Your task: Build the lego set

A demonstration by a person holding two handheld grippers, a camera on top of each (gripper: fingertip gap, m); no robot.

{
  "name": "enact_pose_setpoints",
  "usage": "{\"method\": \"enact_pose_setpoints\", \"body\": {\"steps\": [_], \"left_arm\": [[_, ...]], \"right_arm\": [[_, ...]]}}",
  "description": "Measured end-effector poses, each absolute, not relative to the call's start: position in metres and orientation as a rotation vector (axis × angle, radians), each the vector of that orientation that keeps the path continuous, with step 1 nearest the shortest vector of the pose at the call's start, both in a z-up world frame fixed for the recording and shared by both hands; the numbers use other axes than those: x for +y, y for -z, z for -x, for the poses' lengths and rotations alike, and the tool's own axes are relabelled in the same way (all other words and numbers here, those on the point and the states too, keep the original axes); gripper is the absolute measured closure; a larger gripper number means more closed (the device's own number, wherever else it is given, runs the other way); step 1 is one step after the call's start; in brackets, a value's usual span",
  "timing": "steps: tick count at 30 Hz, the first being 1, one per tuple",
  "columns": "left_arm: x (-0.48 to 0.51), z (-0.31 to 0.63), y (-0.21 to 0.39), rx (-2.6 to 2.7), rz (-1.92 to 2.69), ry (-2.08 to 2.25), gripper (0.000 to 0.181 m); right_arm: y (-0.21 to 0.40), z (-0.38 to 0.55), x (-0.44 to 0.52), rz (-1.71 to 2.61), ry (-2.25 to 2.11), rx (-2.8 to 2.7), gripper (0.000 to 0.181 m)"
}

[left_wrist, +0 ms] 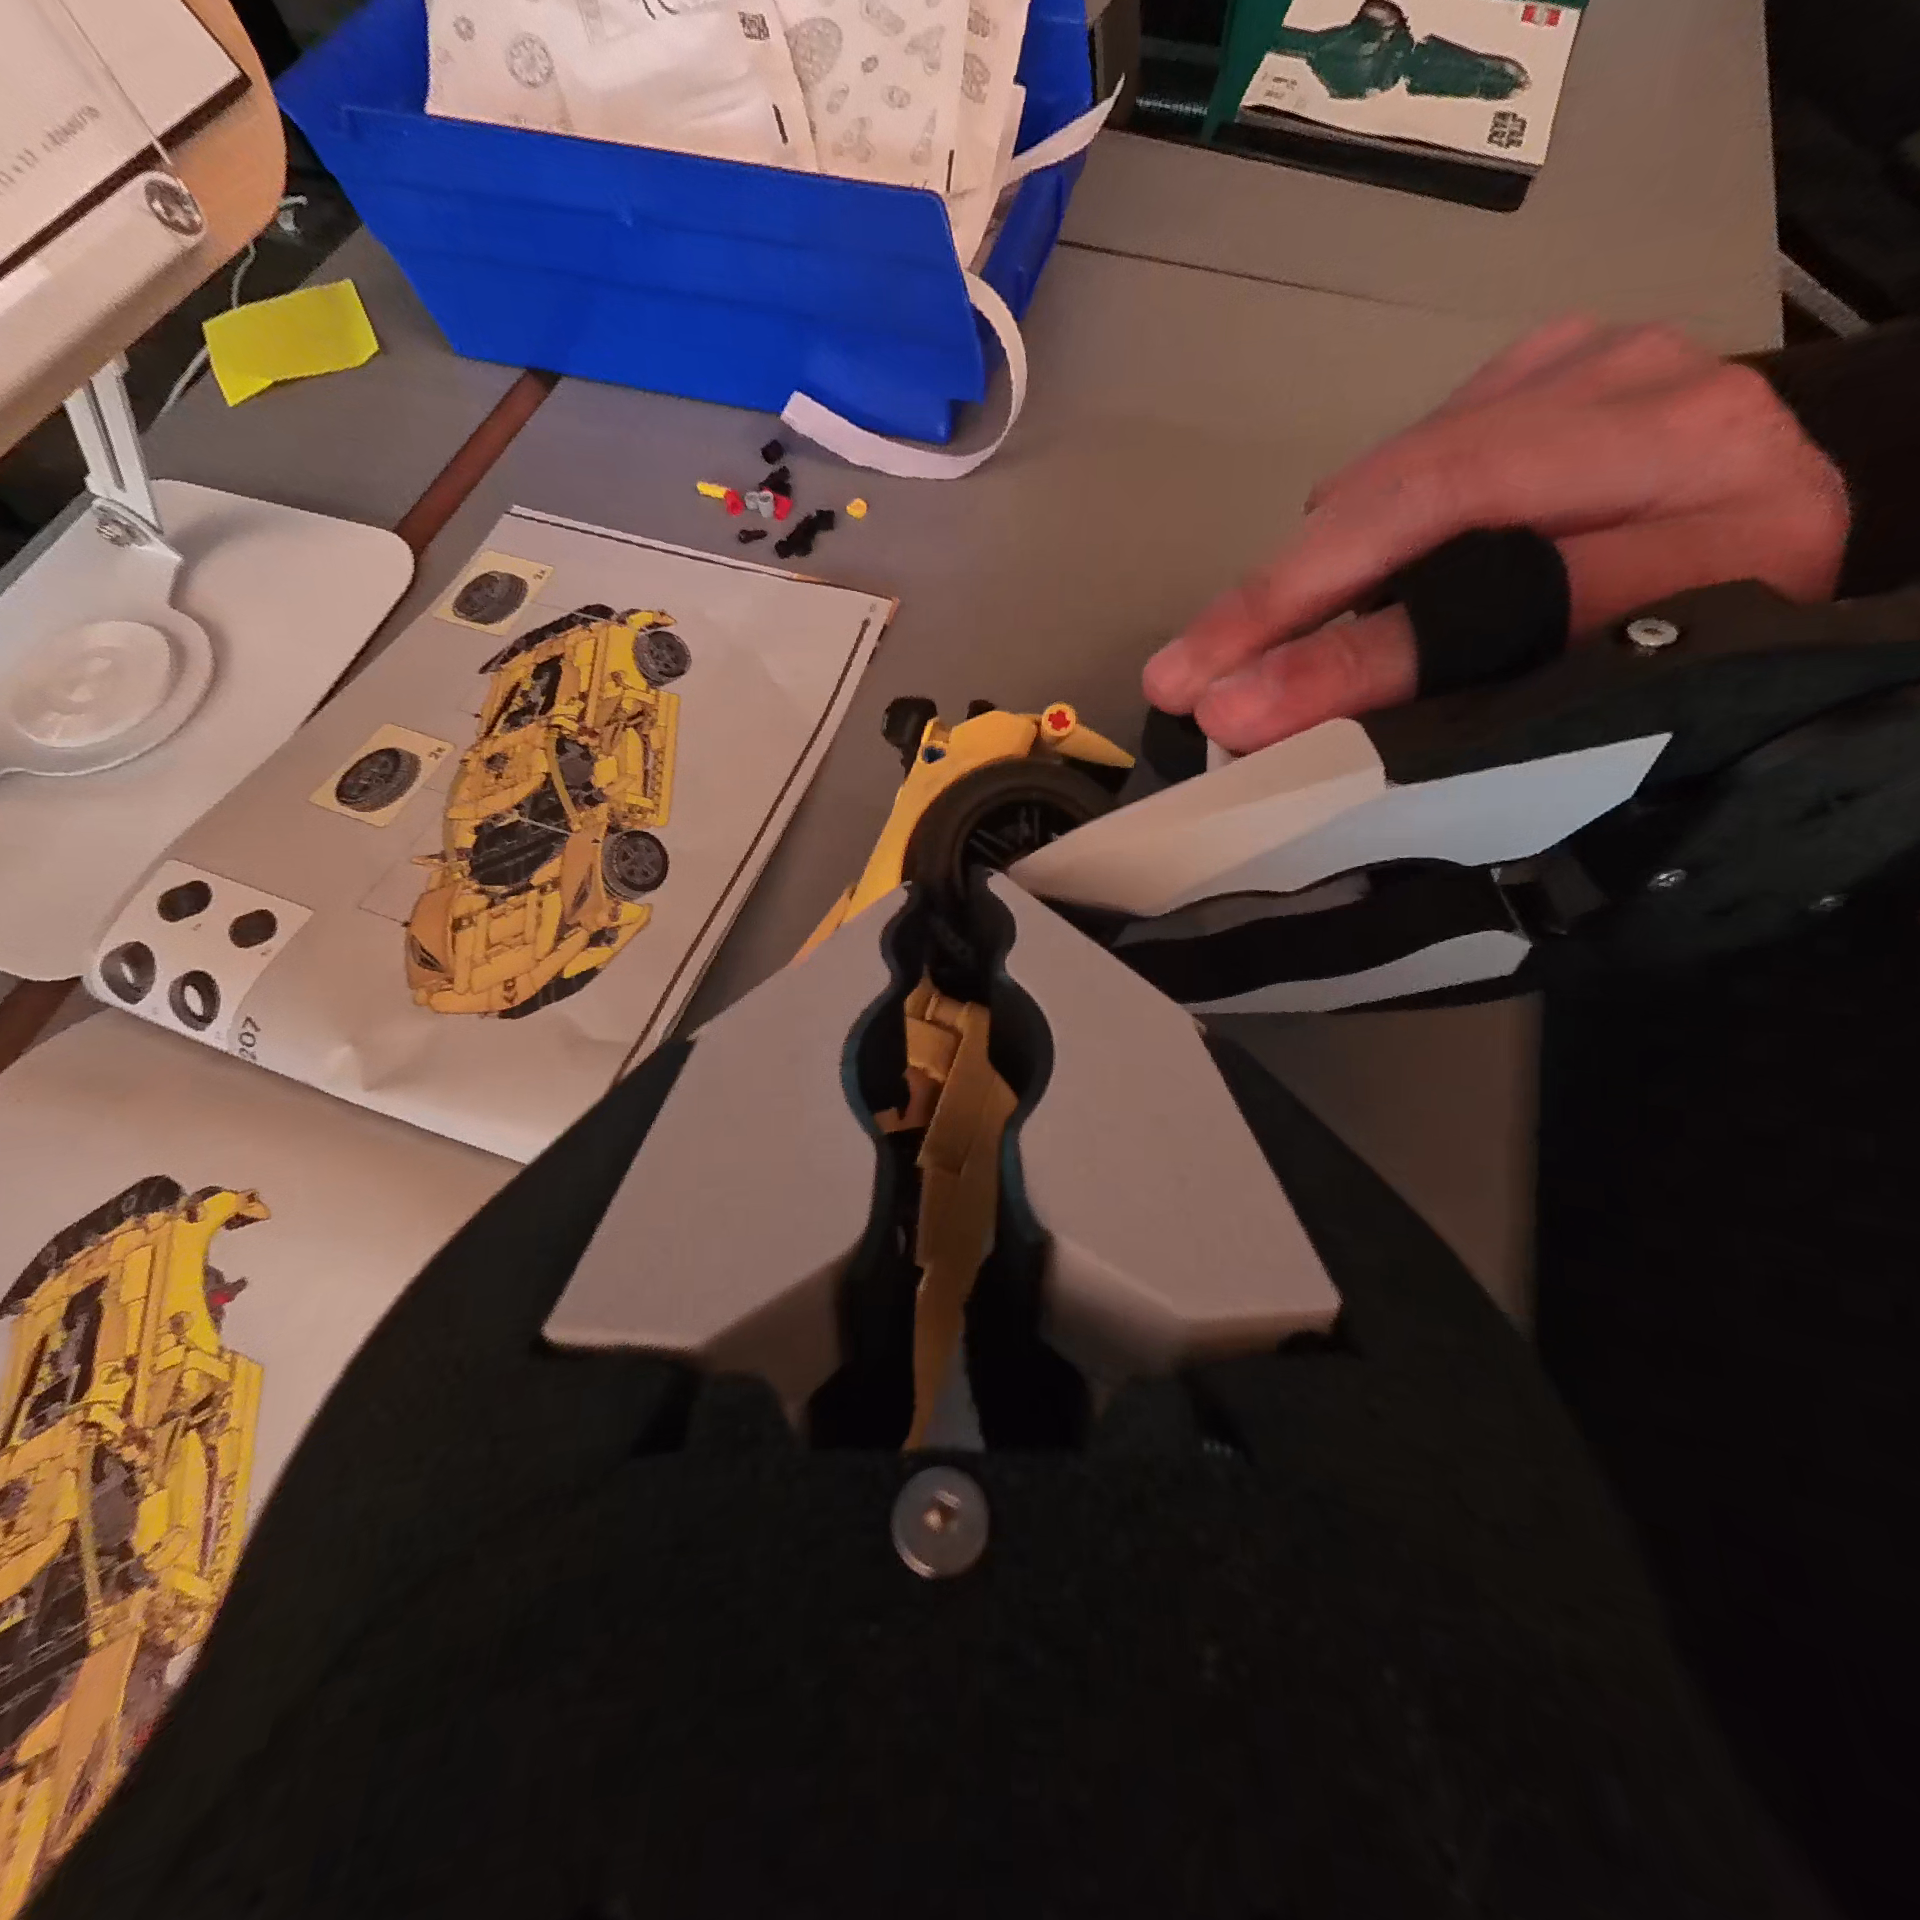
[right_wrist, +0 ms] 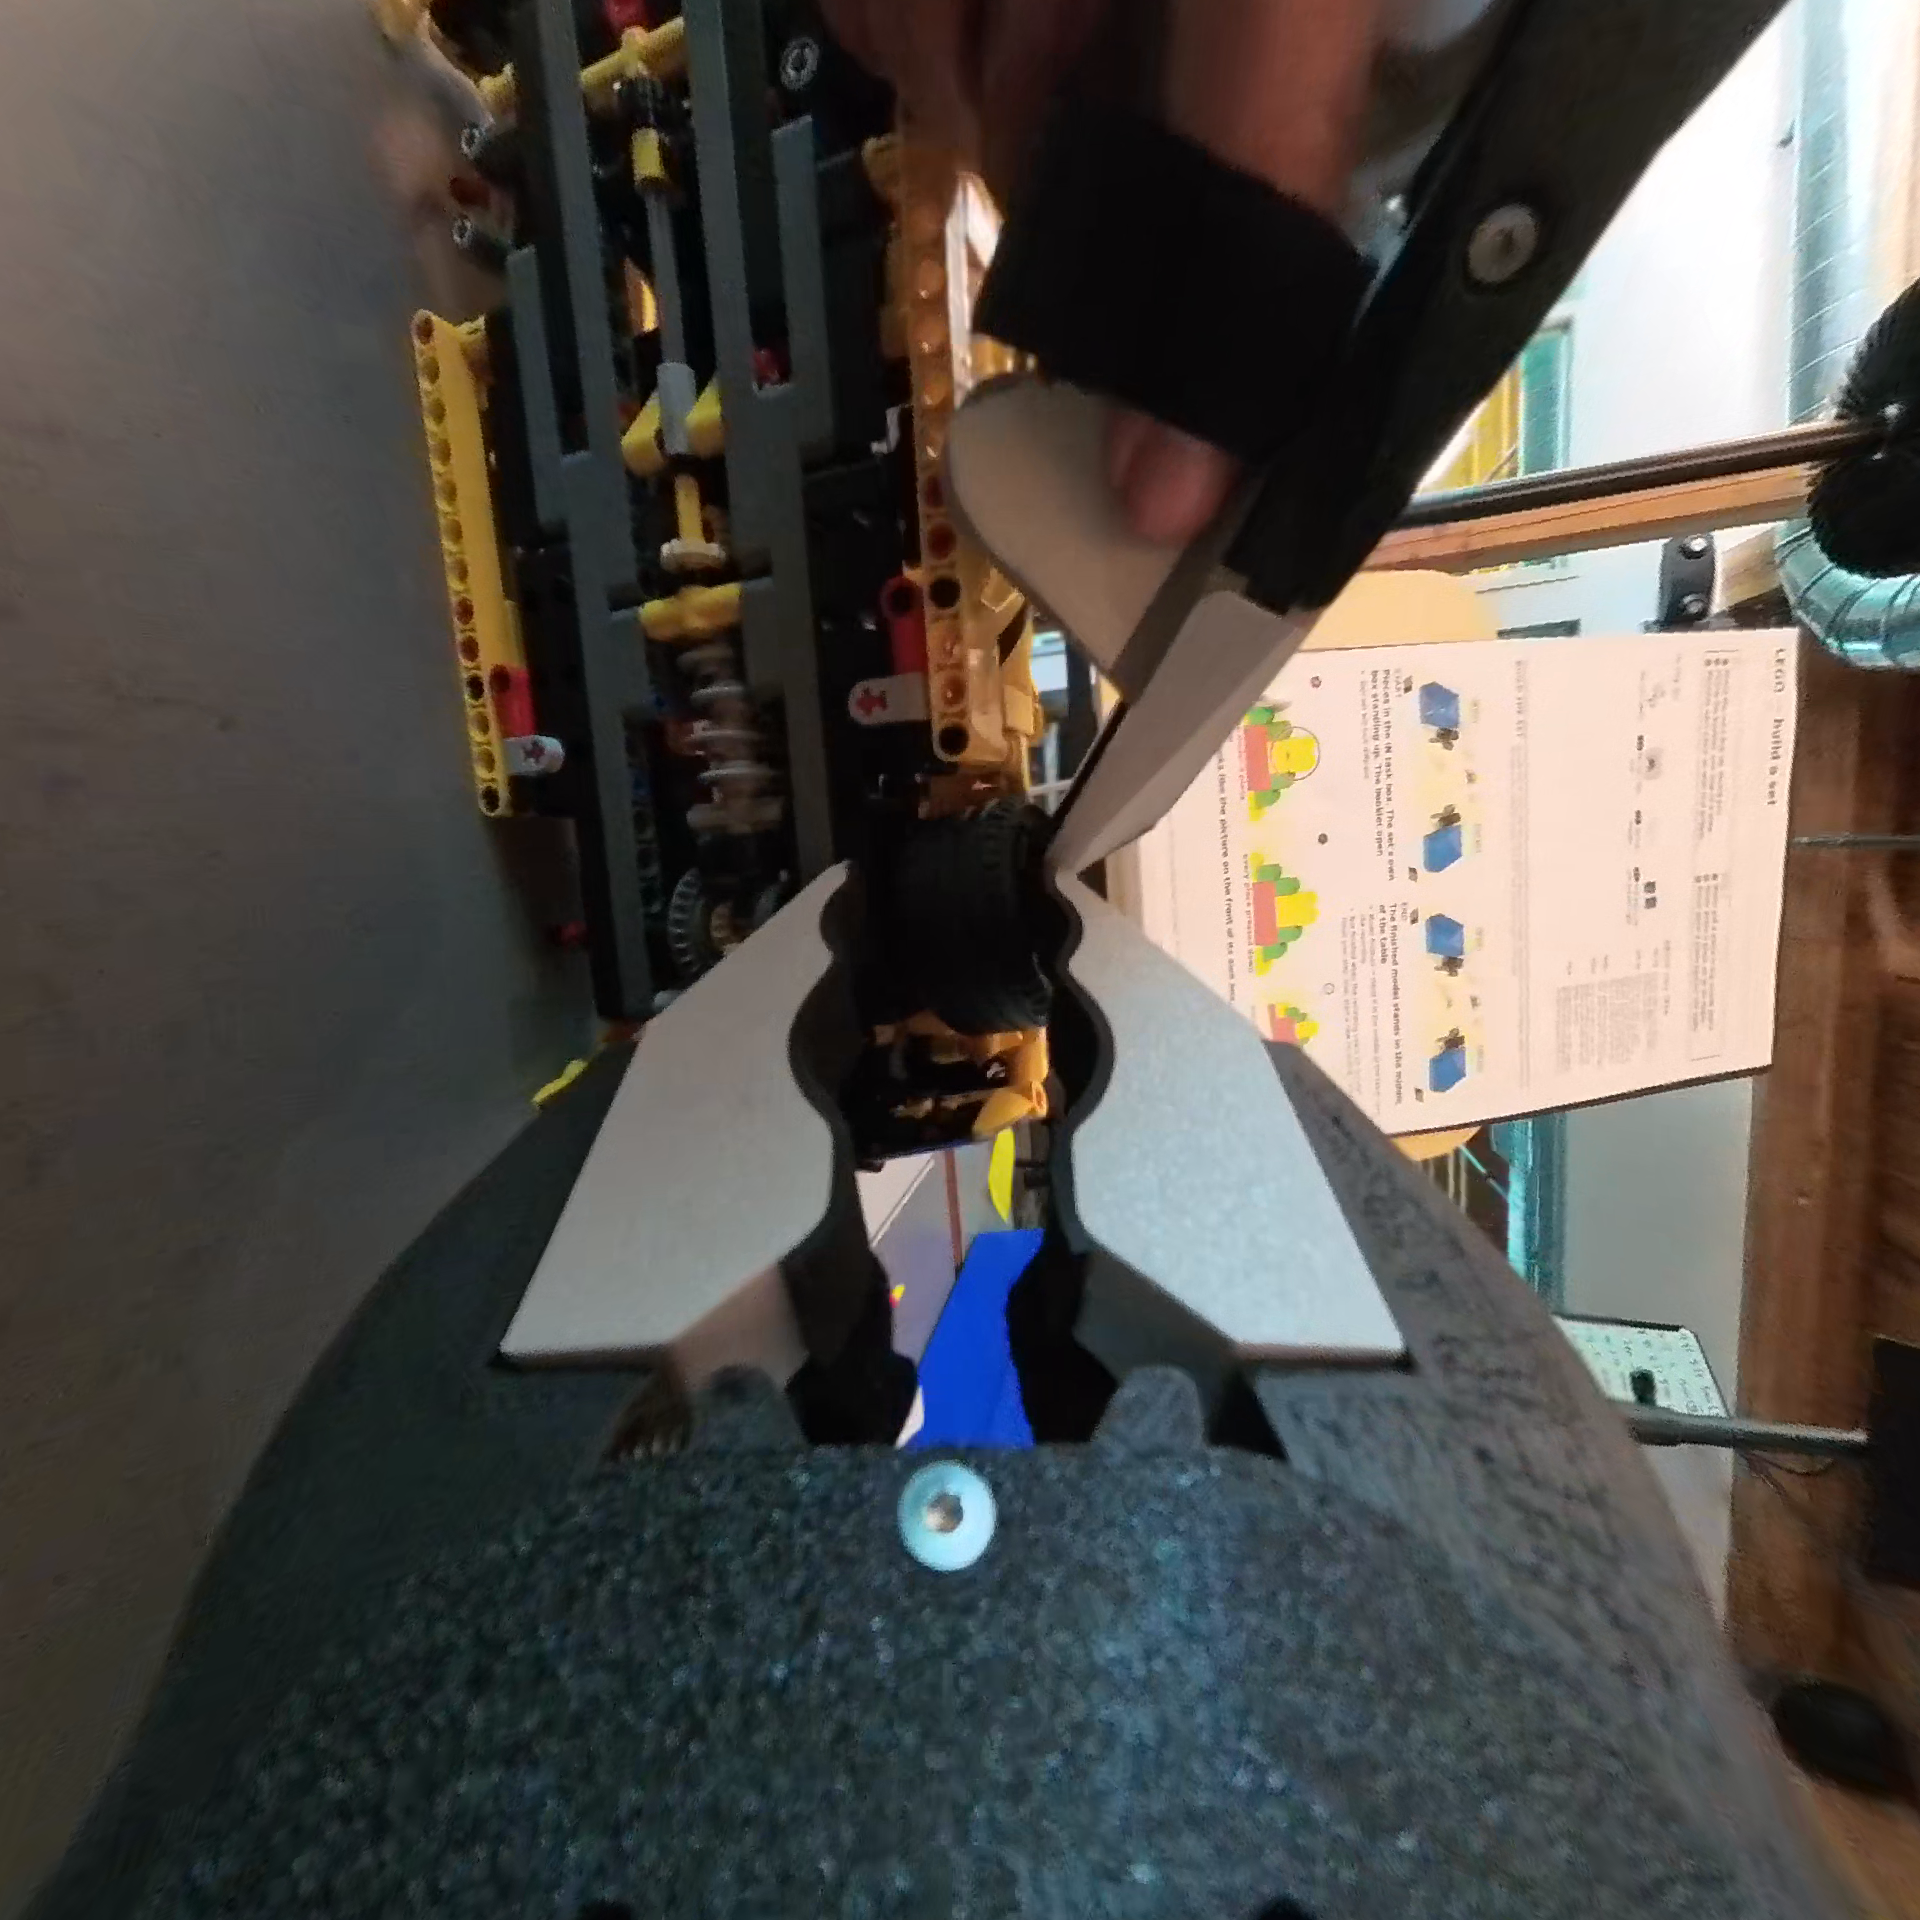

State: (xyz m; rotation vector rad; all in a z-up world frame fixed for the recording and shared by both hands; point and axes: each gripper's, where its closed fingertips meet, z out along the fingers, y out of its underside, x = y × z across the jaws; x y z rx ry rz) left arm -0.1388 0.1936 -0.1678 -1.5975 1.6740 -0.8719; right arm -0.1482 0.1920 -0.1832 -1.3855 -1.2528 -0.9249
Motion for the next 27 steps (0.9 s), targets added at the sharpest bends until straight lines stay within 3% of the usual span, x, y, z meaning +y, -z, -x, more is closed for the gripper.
{"method": "enact_pose_setpoints", "body": {"steps": [8,13,17,23,26,27], "left_arm": [[0.197,0.139,0.167,1.679,1.615,0.832,0.173],[0.194,0.141,0.168,1.678,1.659,0.928,0.172],[0.194,0.141,0.168,1.715,1.687,0.955,0.172],[0.19,0.149,0.165,1.844,1.653,0.954,0.169],[0.196,0.171,0.172,2.058,1.516,0.766,0.126],[0.195,0.175,0.175,2.128,1.458,0.717,0.122]], "right_arm": [[0.193,0.147,0.195,1.382,1.059,-1.274,0.123],[0.185,0.154,0.19,1.364,1.023,-1.2,0.127],[0.187,0.141,0.199,1.443,1.066,-1.162,0.104],[0.197,0.138,0.203,1.452,1.109,-1.202,0.114],[0.197,0.136,0.205,1.485,1.084,-1.188,0.115],[0.197,0.136,0.205,1.485,1.085,-1.189,0.115]]}}
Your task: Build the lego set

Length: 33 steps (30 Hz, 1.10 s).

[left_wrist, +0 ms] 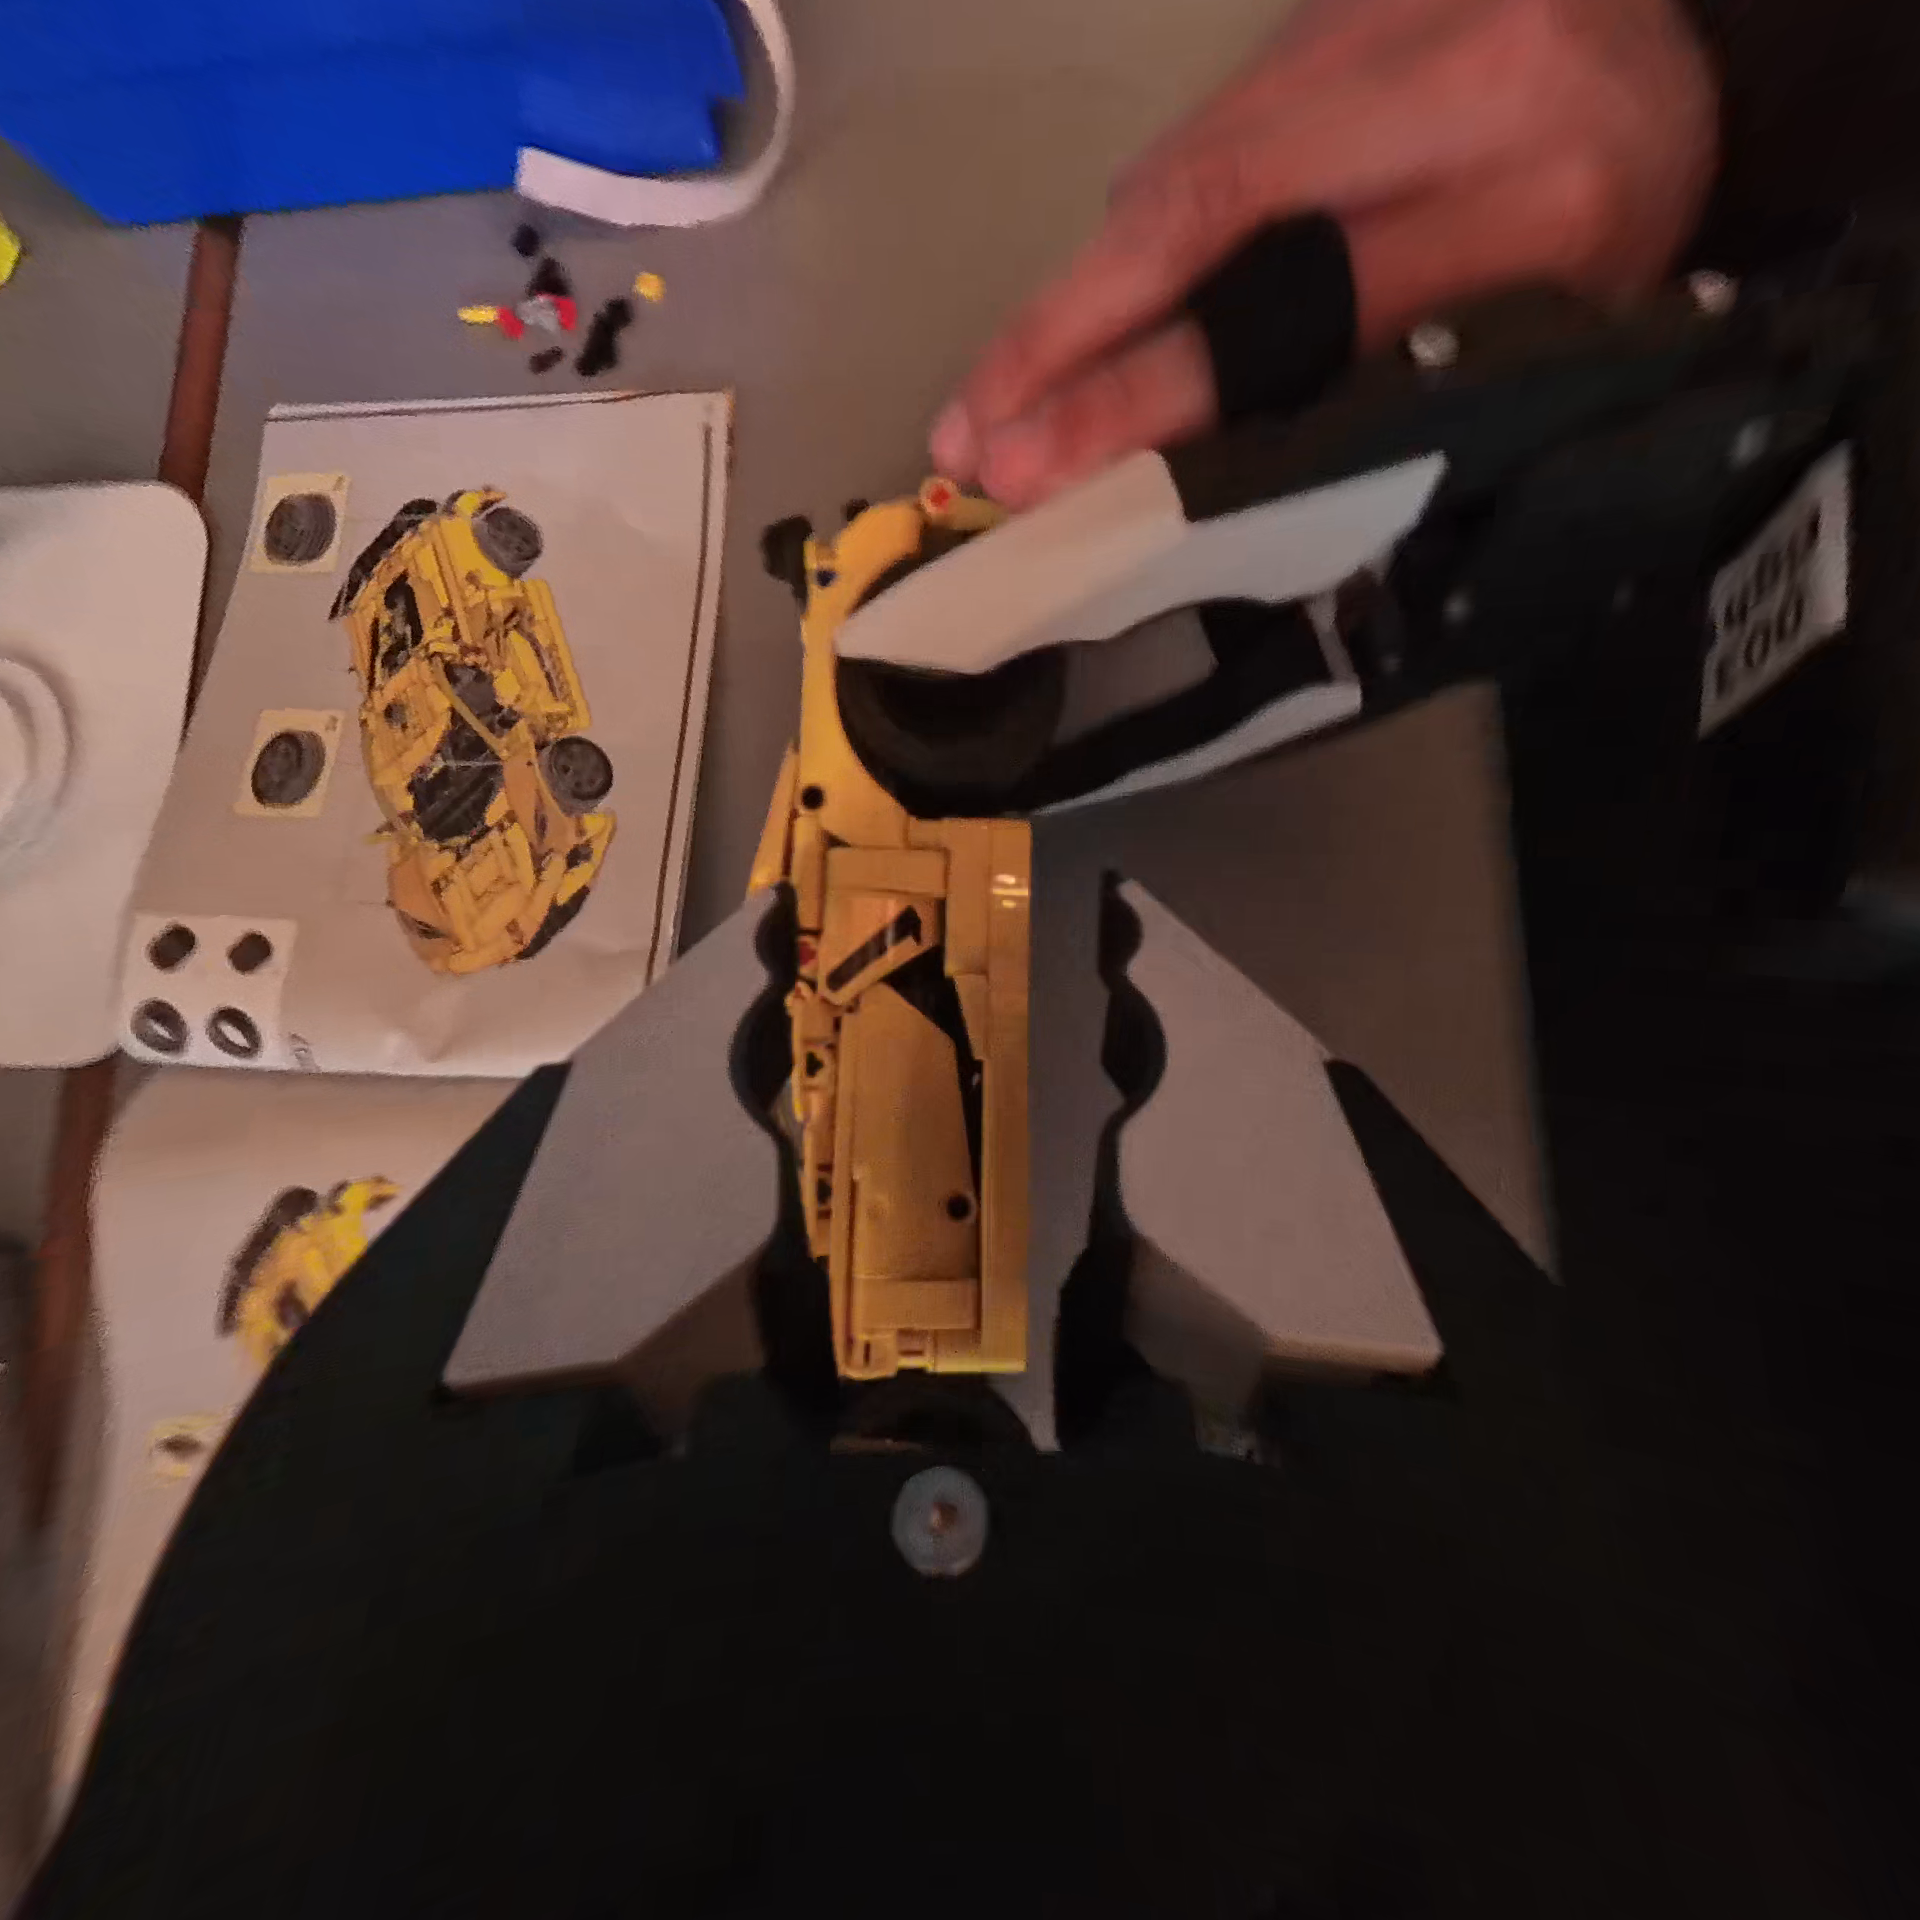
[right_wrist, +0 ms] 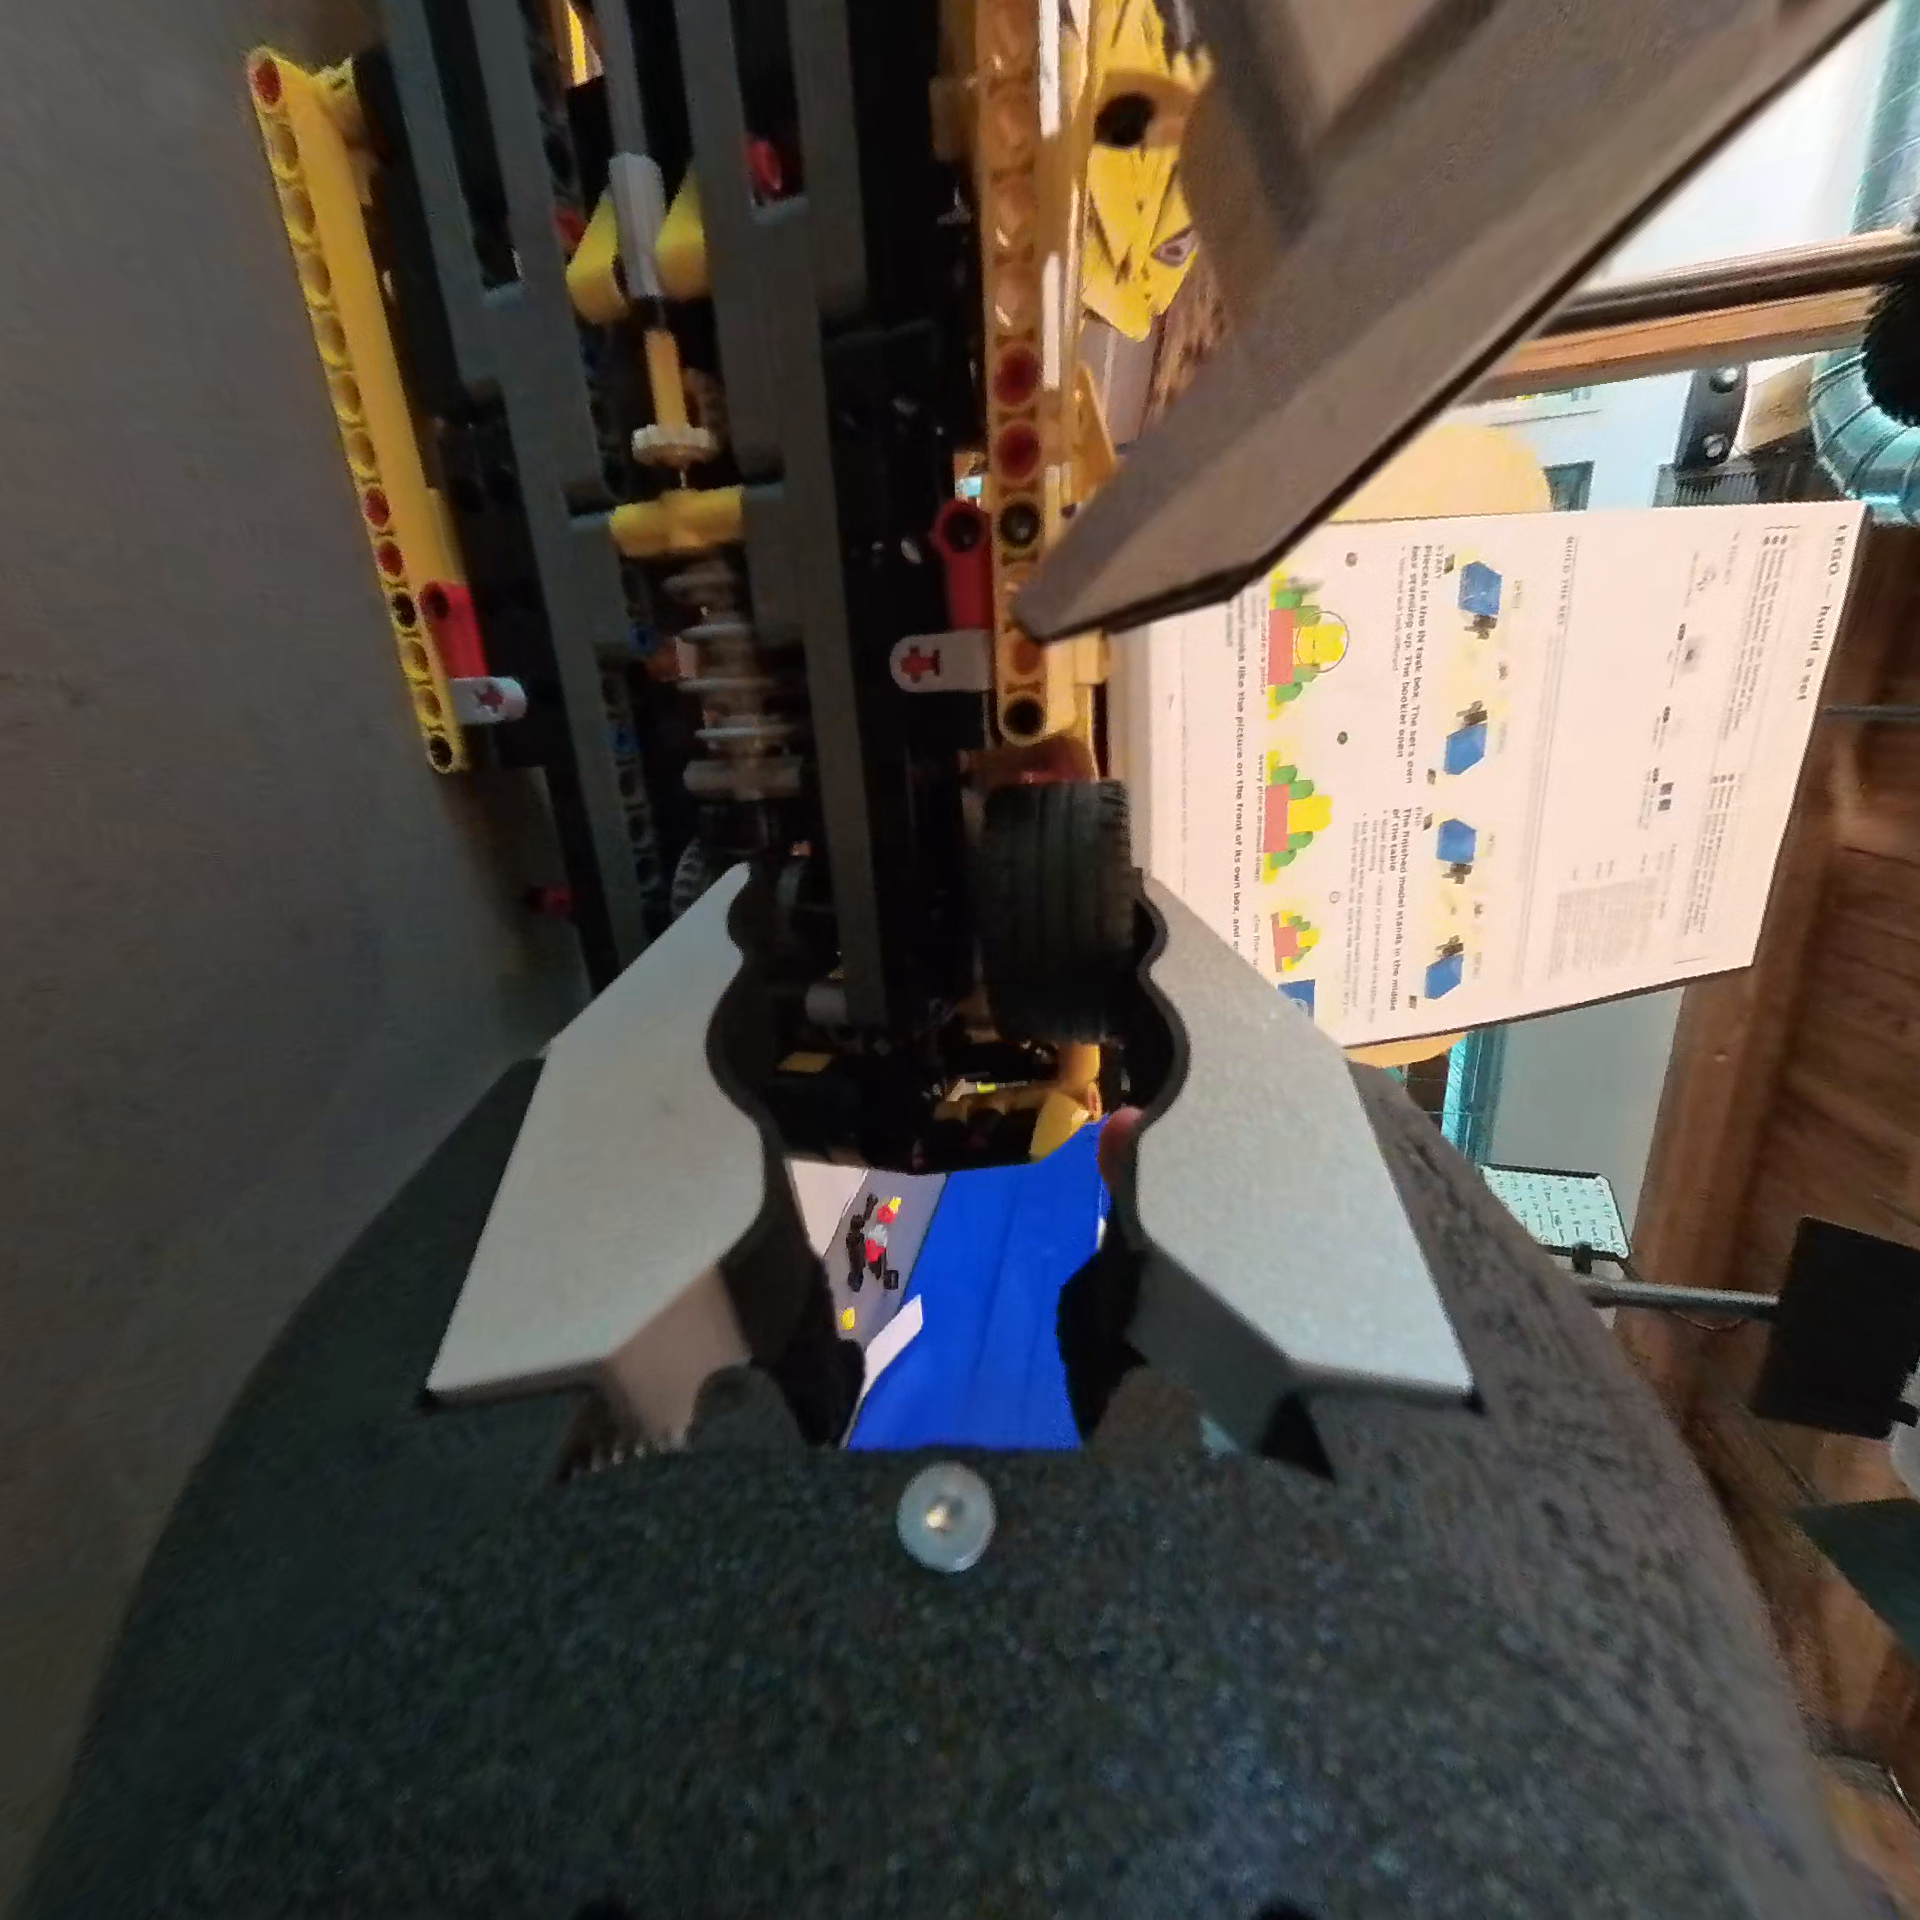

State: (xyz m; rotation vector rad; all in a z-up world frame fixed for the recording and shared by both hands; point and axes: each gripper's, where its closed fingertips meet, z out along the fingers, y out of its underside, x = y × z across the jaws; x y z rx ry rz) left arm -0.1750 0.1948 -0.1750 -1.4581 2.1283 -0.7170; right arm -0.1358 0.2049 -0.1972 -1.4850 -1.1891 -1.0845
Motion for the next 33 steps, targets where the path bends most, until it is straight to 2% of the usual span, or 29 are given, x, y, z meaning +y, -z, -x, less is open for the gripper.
{"method": "enact_pose_setpoints", "body": {"steps": [3,5,8,18,22,33], "left_arm": [[0.199,0.165,0.179,2.192,1.377,0.577,0.103],[0.203,0.167,0.197,2.268,1.44,0.461,0.102],[0.213,0.17,0.217,2.292,1.577,0.396,0.106],[0.216,0.165,0.215,2.269,1.591,0.458,0.109],[0.217,0.163,0.215,2.245,1.624,0.529,0.109],[0.216,0.163,0.215,2.243,1.624,0.574,0.108]], "right_arm": [[0.197,0.136,0.205,1.482,1.084,-1.178,0.115],[0.197,0.135,0.205,1.495,1.07,-1.169,0.116],[0.197,0.135,0.205,1.491,1.072,-1.165,0.117],[0.197,0.134,0.207,1.488,1.08,-1.143,0.116],[0.194,0.136,0.206,1.41,1.213,-1.162,0.112],[0.195,0.141,0.199,1.471,1.135,-1.167,0.12]]}}
